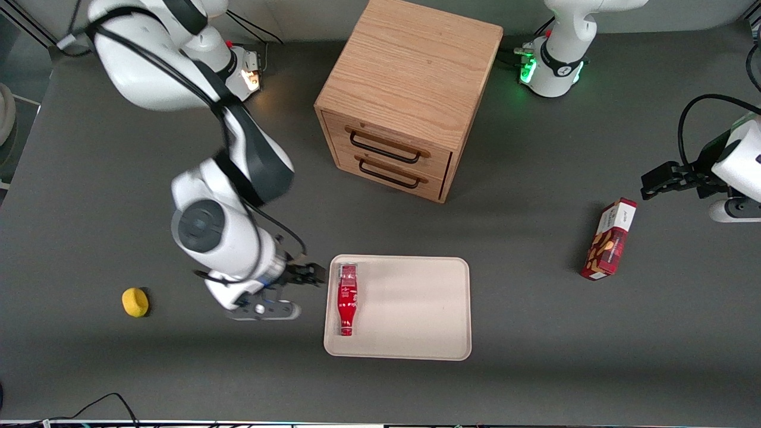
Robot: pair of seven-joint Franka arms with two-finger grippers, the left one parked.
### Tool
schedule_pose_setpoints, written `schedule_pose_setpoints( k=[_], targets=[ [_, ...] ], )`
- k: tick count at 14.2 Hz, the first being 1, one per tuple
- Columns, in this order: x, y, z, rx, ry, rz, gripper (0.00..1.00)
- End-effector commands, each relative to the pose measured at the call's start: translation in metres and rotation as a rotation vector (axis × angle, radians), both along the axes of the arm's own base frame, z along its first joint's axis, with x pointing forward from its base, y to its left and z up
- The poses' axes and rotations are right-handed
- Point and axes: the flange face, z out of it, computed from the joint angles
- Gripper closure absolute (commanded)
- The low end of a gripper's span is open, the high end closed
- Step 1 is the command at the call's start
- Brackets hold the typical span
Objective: Place coke bottle on tray
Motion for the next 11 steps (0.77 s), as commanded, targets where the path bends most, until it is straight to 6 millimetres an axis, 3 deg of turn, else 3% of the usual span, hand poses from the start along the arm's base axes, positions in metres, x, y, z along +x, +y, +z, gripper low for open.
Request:
schedule_pose_setpoints(
  k=[1,3,6,8,11],
  targets=[
    [-0.032,-0.053,0.082,-0.086,0.032,-0.054,0.0],
    [-0.055,-0.101,0.14,-0.102,0.049,-0.132,0.0],
    [-0.099,-0.166,0.204,-0.116,0.109,-0.234,0.0],
    [-0.131,-0.199,0.223,-0.126,0.142,-0.256,0.0],
    [-0.177,-0.24,0.227,-0.106,0.142,-0.299,0.0]
  ],
)
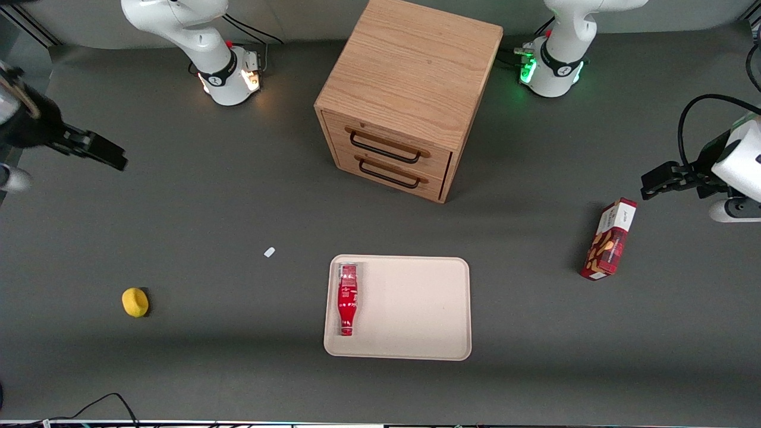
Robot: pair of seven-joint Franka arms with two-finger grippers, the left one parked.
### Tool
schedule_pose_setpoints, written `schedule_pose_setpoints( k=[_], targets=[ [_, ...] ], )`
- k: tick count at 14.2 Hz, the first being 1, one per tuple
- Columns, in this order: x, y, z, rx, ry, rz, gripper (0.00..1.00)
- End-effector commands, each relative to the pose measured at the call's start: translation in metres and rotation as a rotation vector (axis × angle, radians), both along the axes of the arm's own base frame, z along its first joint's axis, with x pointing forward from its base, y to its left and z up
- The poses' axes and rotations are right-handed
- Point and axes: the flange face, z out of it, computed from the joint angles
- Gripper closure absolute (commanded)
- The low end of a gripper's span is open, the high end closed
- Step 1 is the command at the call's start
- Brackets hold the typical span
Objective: Place coke bottle on tray
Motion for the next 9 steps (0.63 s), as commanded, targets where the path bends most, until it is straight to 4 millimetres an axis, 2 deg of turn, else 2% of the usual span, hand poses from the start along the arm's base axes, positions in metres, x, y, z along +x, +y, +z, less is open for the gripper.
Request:
schedule_pose_setpoints(
  k=[1,3,4,7,9],
  targets=[
    [-0.053,-0.021,-0.012,0.051,0.0,-0.003,0.0],
    [-0.076,-0.038,-0.022,0.081,-0.045,-0.021,0.0],
    [-0.079,-0.038,-0.025,0.085,-0.043,-0.02,0.0],
    [-0.069,-0.031,-0.02,0.079,-0.051,-0.01,0.0],
    [-0.063,-0.034,-0.018,0.077,-0.055,-0.018,0.0]
  ],
)
